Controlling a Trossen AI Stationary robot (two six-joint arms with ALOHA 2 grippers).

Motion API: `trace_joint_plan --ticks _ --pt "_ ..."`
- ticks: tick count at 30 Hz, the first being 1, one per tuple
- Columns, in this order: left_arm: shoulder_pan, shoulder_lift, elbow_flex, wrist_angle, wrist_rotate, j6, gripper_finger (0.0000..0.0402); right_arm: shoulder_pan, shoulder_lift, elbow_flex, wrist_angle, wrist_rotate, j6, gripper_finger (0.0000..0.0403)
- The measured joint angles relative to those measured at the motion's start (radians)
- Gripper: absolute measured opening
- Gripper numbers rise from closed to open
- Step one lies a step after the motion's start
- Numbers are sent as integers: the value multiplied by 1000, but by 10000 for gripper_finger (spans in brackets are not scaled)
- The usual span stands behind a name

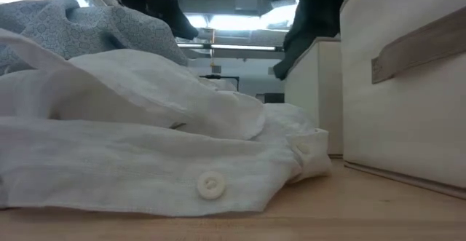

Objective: Sort clothes
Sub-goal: Put the dark green shirt into the top bin

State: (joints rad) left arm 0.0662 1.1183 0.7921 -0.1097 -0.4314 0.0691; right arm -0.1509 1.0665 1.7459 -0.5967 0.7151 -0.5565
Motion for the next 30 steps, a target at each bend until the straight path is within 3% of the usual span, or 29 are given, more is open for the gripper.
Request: trace_joint_plan --ticks 8,15,30 --pt "0 0 0 12 0 37 178 0 -41 49 -305 -36 250 35" --pt "0 0 0 45 0 39 178 0 -77 -70 -470 15 434 35" --pt "0 1 0 46 1 17 178 0 -187 -577 -286 61 534 35"
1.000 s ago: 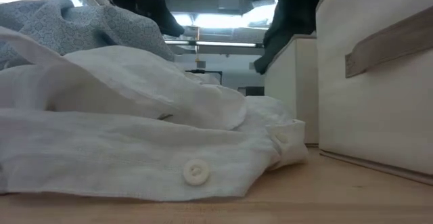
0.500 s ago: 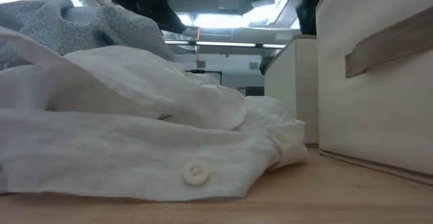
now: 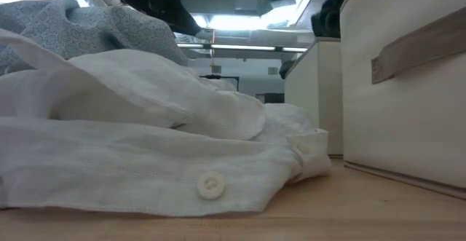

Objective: Sort clothes
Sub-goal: Put the dark green shirt into the top bin

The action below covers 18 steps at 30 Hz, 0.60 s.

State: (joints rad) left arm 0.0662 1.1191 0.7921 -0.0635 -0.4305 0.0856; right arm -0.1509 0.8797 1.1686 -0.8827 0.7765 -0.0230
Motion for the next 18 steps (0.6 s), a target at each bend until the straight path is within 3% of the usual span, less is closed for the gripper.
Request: trace_joint_plan --ticks 9,18 --pt "0 0 0 0 0 -6 178 -61 -8 -232 27 -34 105 35" --pt "0 3 0 -4 0 -8 178 -233 -6 -364 28 -374 209 35"
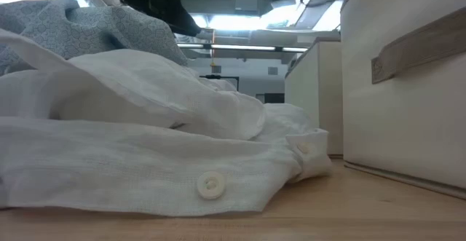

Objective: Sort clothes
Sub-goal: Put the dark green shirt into the top bin

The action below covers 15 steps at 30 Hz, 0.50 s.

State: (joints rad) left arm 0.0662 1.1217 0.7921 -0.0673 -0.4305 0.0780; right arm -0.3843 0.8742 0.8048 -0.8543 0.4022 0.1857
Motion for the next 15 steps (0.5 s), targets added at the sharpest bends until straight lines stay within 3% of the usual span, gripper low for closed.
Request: trace_joint_plan --ticks 15 --pt "0 0 0 -1 0 0 178 -136 7 -139 108 -179 20 35"
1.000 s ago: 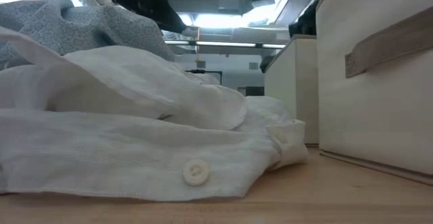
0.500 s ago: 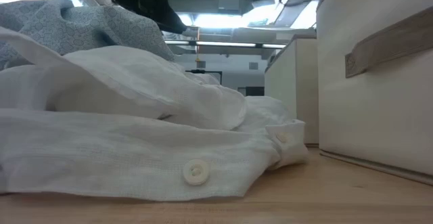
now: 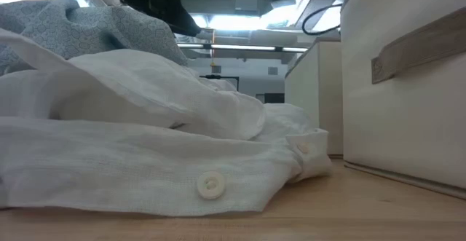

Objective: Sort clothes
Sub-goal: Put the dark green shirt into the top bin

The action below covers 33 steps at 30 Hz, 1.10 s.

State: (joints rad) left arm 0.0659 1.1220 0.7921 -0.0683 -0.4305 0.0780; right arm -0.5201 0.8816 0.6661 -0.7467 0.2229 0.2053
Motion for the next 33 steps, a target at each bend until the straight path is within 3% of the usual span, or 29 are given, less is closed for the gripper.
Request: trace_joint_plan --ticks 11,18,24,33 --pt "-1 0 0 -4 0 0 178 -5 56 -1 21 0 0 41" --pt "-1 0 0 -4 1 0 178 -4 59 4 15 -17 9 139" --pt "-1 0 0 -4 1 0 178 -4 48 86 -43 -24 2 222" --pt "-1 0 0 -3 1 0 178 -4 25 320 -253 -24 2 252"
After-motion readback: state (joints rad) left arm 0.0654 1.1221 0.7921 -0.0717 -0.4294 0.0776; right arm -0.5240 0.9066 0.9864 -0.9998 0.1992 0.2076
